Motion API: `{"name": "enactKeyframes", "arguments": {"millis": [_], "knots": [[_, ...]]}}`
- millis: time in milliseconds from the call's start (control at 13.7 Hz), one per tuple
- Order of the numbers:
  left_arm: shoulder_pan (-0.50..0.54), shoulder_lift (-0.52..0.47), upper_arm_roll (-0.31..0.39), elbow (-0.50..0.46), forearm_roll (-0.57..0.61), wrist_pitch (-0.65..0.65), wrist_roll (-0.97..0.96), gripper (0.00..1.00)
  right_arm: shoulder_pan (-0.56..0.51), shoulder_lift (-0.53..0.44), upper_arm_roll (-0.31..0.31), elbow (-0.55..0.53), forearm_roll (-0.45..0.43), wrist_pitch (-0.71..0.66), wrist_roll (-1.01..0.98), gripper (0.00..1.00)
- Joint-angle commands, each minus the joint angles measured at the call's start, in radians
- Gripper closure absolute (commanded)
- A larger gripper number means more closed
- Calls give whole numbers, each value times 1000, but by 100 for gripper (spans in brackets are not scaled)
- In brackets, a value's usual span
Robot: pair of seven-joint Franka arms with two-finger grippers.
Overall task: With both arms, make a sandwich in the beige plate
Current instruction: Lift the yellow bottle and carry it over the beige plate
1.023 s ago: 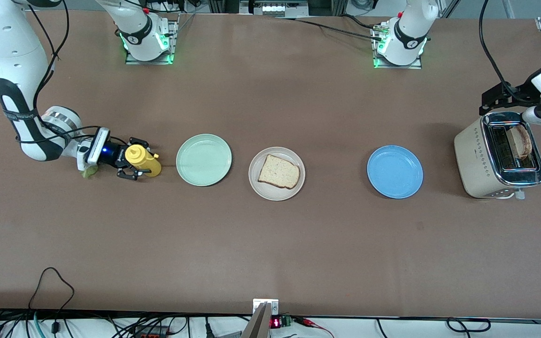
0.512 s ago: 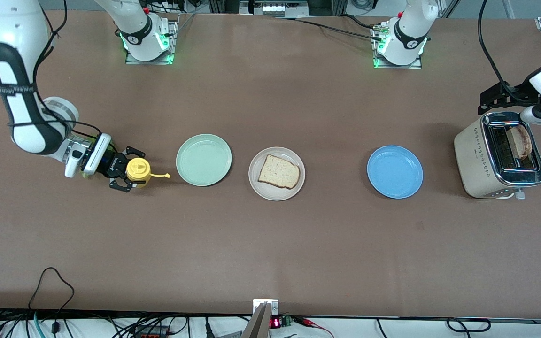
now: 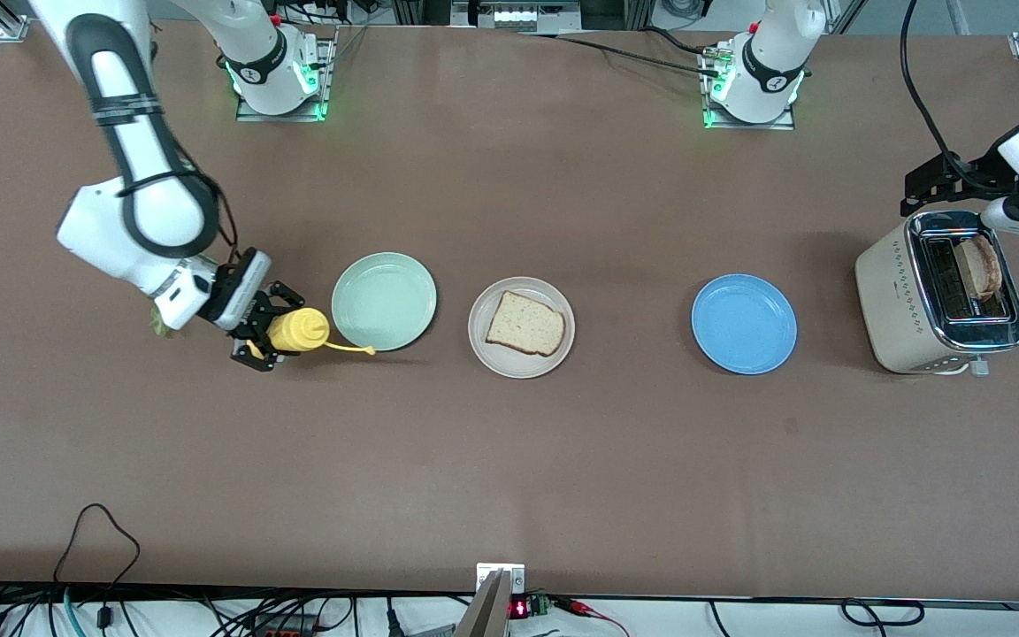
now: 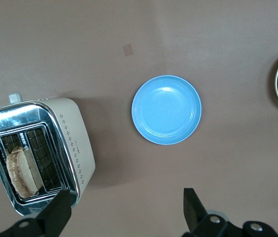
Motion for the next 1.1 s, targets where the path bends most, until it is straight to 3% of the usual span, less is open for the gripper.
{"name": "enactKeyframes", "arguments": {"millis": [0, 219, 438, 658, 877, 1023], "knots": [[-1, 3, 1, 20, -8, -17, -8, 0, 85, -31, -11, -19, -103, 110, 113, 78], [-1, 3, 1, 20, -8, -17, -8, 0, 161, -14, -11, -17, -197, 210, 244, 78], [-1, 4, 1, 20, -8, -17, -8, 0, 166, 0, -11, 36, -296, 198, 276, 79], [-2, 7, 0, 22, -8, -17, -8, 0, 162, 29, -60, 189, -518, -42, 404, 79], [-1, 7, 1, 22, -8, -17, -7, 0, 198, 29, -60, 271, -823, -141, 720, 79], [-2, 7, 0, 22, -8, -17, -8, 0, 237, 32, -60, 300, -974, -179, 886, 79]]}}
